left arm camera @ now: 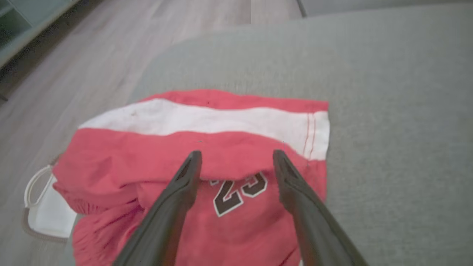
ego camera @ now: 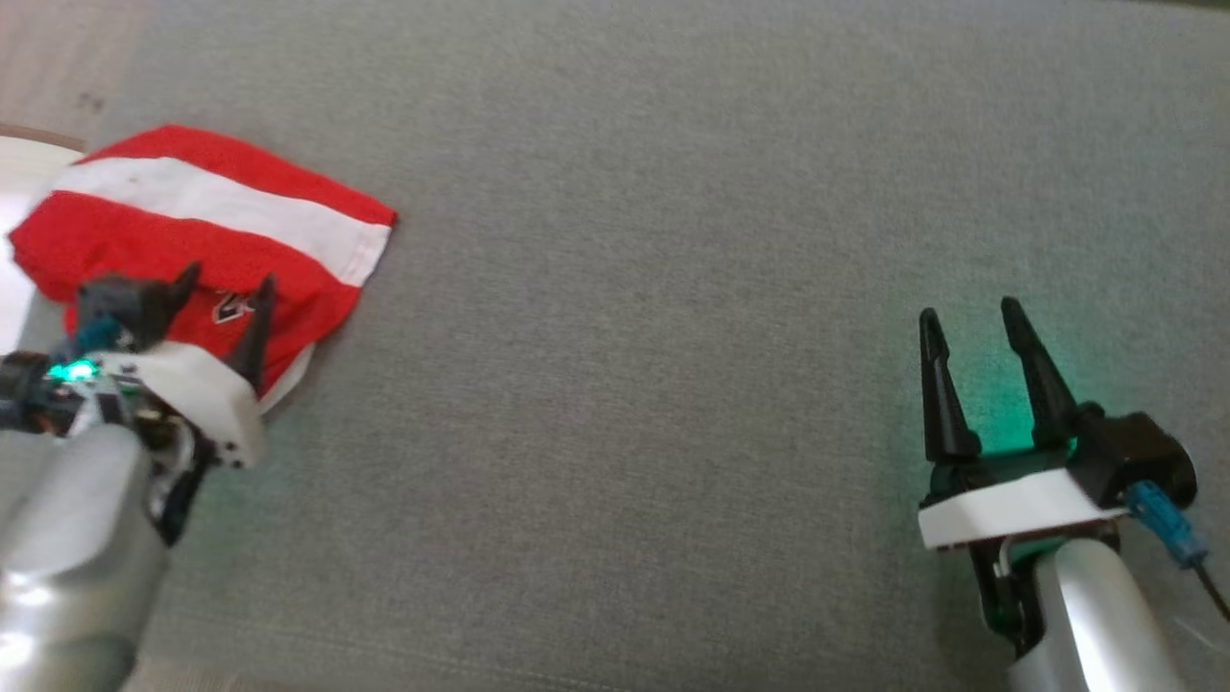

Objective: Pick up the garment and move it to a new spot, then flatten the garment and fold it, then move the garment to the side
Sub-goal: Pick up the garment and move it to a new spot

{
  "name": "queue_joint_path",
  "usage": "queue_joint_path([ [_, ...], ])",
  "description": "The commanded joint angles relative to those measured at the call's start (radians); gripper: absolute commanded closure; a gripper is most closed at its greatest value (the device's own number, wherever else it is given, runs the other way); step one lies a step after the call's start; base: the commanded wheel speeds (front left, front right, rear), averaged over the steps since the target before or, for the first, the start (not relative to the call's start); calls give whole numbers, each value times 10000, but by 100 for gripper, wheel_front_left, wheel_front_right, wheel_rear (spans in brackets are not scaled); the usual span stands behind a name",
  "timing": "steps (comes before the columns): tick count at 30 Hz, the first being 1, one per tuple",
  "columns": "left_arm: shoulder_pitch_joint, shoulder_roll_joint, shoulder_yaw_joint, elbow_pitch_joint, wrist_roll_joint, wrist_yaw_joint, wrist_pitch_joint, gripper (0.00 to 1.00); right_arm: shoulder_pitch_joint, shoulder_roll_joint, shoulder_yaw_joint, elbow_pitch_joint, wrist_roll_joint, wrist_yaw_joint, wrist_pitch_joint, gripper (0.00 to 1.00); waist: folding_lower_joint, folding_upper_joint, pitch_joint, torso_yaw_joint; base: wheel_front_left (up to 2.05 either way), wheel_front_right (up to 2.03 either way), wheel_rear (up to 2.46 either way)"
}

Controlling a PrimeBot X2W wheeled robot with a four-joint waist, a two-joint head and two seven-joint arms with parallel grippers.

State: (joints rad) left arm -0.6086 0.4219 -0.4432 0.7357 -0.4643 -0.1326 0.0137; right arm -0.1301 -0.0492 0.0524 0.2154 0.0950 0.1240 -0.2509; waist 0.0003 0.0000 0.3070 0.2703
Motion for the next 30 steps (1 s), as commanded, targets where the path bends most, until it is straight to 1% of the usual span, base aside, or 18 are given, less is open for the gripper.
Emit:
queue_joint_path([
  [1, -372, 622, 299, -77, -112, 19, 83, 0, -228, -65, 232, -371, -77, 67, -109, 0, -3, 0, 206, -188, 0, 0, 0],
  [4, -922, 970, -296, 679, -701, 19, 864, 0, -270, -86, 253, -450, -115, 67, -109, 0, -3, 0, 416, -350, 0, 0, 0],
  [8, -1369, 1183, -959, 1303, -1471, 19, 1774, 0, -343, -86, 207, -570, -41, 67, -109, 0, -3, 0, 652, -522, 0, 0, 0],
  [15, -1670, 1206, -1506, 1975, -2787, 19, 3082, 0, -433, -92, 83, -689, -74, 67, -109, 0, -3, 0, 826, -694, 0, 0, 0],
  [16, -1670, 1210, -1575, 2013, -2960, 19, 3257, 21, -449, -91, 69, -696, -80, 67, -109, 0, -3, 0, 830, -714, 0, 0, 0],
  [17, -1678, 1230, -1659, 1997, -3101, 19, 3356, 100, -465, -90, 50, -704, -84, 67, -109, 0, -3, 0, 826, -731, 0, 0, 0],
  [19, -1691, 1317, -1774, 1927, -3351, 19, 3325, 100, -491, -87, 20, -704, -85, 67, -109, 0, -3, 0, 797, -766, 0, 0, 0],
  [21, -1741, 1412, -1836, 1849, -3514, 19, 3030, 100, -508, -83, -3, -675, -76, 67, -109, 0, -3, 0, 724, -799, 0, 0, 0],
  [25, -1893, 1549, -1882, 1857, -3602, 19, 2133, 100, -519, -65, 19, -555, -22, 67, -109, 0, -3, 0, 445, -892, 0, 0, 0],
  [30, -2020, 1553, -1952, 1740, -3679, 19, 1012, 100, -454, -34, 74, -393, 141, 67, -109, 0, -3, 0, -102, -1051, 0, 0, 0],
])
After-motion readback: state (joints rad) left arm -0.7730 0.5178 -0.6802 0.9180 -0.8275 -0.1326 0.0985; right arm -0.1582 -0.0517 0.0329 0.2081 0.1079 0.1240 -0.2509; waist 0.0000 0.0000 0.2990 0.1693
